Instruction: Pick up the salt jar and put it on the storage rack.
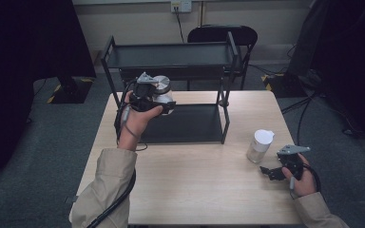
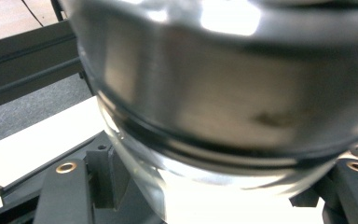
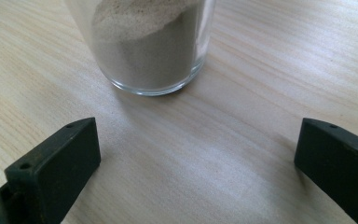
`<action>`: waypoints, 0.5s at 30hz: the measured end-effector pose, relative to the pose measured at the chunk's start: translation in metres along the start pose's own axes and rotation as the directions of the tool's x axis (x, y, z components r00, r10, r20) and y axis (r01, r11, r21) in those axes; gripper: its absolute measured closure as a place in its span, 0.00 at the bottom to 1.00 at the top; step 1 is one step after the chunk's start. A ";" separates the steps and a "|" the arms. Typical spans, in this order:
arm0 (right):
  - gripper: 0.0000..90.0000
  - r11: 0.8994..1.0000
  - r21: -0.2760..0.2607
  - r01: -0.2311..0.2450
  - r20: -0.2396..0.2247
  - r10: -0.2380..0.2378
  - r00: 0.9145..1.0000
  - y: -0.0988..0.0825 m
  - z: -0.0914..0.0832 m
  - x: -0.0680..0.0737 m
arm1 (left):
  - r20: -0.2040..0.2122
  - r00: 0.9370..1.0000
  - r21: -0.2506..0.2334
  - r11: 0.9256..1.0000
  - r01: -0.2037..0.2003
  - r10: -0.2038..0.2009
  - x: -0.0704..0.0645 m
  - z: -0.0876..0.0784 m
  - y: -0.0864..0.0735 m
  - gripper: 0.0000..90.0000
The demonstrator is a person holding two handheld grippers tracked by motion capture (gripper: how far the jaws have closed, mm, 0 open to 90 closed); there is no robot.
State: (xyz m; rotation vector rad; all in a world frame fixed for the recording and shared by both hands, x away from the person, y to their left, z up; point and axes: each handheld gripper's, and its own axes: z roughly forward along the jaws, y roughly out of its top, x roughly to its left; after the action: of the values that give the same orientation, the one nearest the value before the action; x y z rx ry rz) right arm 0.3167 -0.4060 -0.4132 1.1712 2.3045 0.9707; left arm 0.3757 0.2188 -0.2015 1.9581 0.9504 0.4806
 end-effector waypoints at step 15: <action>0.00 1.000 0.000 0.000 0.000 0.000 1.000 0.000 0.000 0.000 | -0.016 1.000 0.013 1.000 -0.001 0.002 0.007 -0.011 0.023 0.34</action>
State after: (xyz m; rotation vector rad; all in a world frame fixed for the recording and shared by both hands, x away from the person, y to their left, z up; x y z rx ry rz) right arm 0.3167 -0.4059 -0.4132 1.1714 2.3044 0.9708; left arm 0.3831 0.2233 -0.1760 1.9698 0.9644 0.4924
